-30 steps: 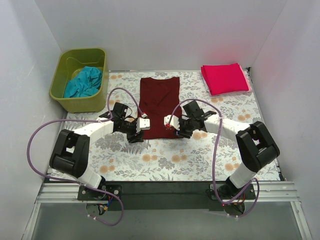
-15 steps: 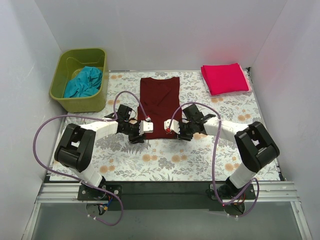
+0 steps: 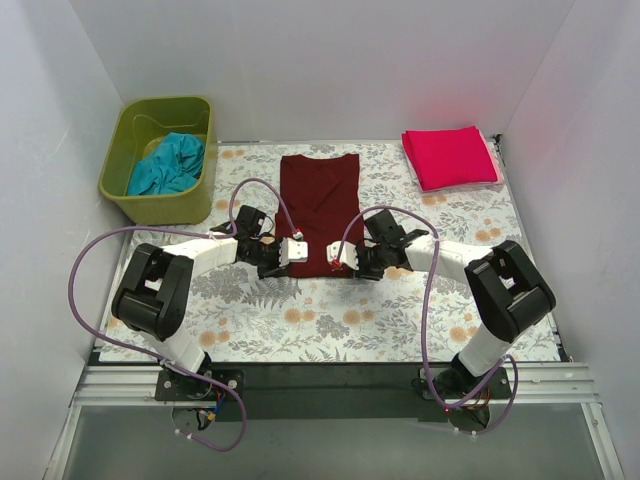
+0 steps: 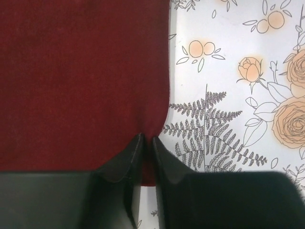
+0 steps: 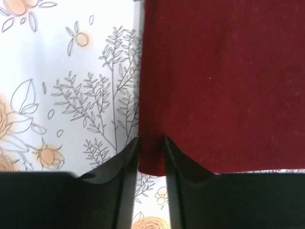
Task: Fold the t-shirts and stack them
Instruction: Fold the tshirt
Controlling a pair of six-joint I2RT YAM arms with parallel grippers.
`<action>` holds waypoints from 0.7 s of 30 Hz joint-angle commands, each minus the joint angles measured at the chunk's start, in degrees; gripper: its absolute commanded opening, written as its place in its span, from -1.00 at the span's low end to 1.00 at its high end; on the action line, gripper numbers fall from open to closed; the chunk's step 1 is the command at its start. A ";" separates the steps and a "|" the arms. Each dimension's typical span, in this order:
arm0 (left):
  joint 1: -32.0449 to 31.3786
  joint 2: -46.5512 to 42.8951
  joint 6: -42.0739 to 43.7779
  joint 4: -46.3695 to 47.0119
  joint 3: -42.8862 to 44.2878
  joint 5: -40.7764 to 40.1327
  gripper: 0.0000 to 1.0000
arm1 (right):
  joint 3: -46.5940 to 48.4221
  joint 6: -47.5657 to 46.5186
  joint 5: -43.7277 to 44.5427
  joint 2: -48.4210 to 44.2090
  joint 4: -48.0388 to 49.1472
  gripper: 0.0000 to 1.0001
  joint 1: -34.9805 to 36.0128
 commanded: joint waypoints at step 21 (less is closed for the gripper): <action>1.41 -5.26 -6.67 -17.30 18.35 0.71 -1.00 | 17.26 2.87 -0.54 -7.06 -19.71 -0.97 -4.41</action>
